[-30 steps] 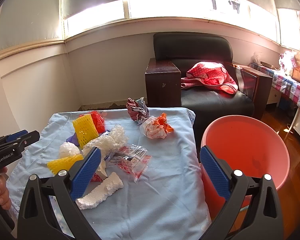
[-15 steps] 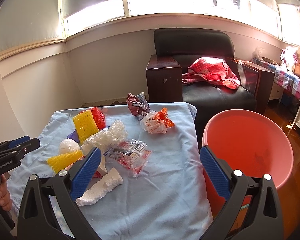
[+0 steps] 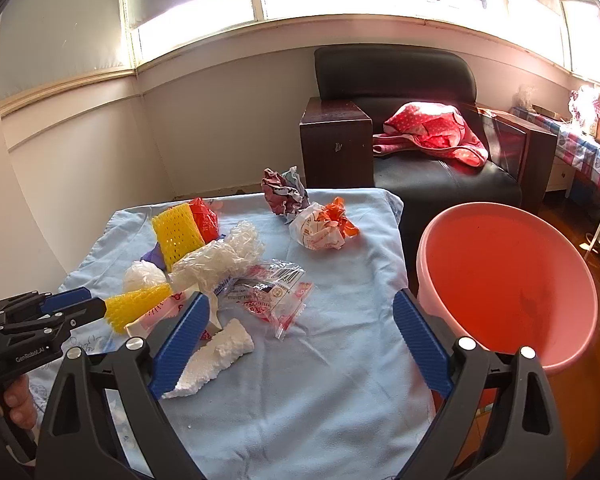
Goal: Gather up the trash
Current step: 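Grasp the styrofoam strip with the right gripper while the left gripper grasps the yellow foam net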
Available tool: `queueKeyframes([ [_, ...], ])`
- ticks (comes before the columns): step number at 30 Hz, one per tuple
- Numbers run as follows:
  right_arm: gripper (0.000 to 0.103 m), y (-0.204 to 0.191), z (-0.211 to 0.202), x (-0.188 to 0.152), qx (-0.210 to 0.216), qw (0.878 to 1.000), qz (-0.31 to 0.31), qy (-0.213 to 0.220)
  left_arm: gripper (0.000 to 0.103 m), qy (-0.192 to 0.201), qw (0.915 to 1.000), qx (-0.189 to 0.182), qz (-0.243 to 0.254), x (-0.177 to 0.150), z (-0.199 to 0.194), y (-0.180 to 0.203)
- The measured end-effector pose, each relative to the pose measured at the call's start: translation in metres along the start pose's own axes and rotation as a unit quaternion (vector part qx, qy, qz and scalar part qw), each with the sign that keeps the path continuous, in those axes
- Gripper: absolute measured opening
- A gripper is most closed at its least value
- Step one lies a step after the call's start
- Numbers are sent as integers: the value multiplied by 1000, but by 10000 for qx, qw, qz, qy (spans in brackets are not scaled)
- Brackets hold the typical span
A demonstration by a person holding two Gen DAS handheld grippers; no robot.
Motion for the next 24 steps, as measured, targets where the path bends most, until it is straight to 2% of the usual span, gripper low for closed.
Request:
queueKeyframes([
  [2,93,-3,0,-3,41,10000,-35,-24,34,-52,10000,-43,-5,-1,5,0],
  [7,93,-17,-3,-10,217,9996,-168,-112,15,-203,9997,-158,-14,-8,14,3],
  [10,93,-31,-4,-16,387,9986,-286,-210,10,-203,9995,-235,-65,-10,13,1],
  [15,93,-56,-1,-30,689,9951,-466,-531,9,-152,9992,-360,-99,-11,9,1],
  [18,86,-72,4,-40,861,9913,-536,-833,9,-99,9990,-424,-138,-12,5,0],
  [24,85,-98,10,-53,778,9872,-911,-1050,9,17,9985,-478,-260,-11,-4,-7],
])
Point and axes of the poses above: each gripper's, at about its wrist camera, not at the fingertips, and z roughly the way its jaws point, y to its right, x to its top, the point moved 7 cm from there along z, roughly the way its jaws point, and after that the axes turned 14 degrees about -x, right-handed, at the moved point
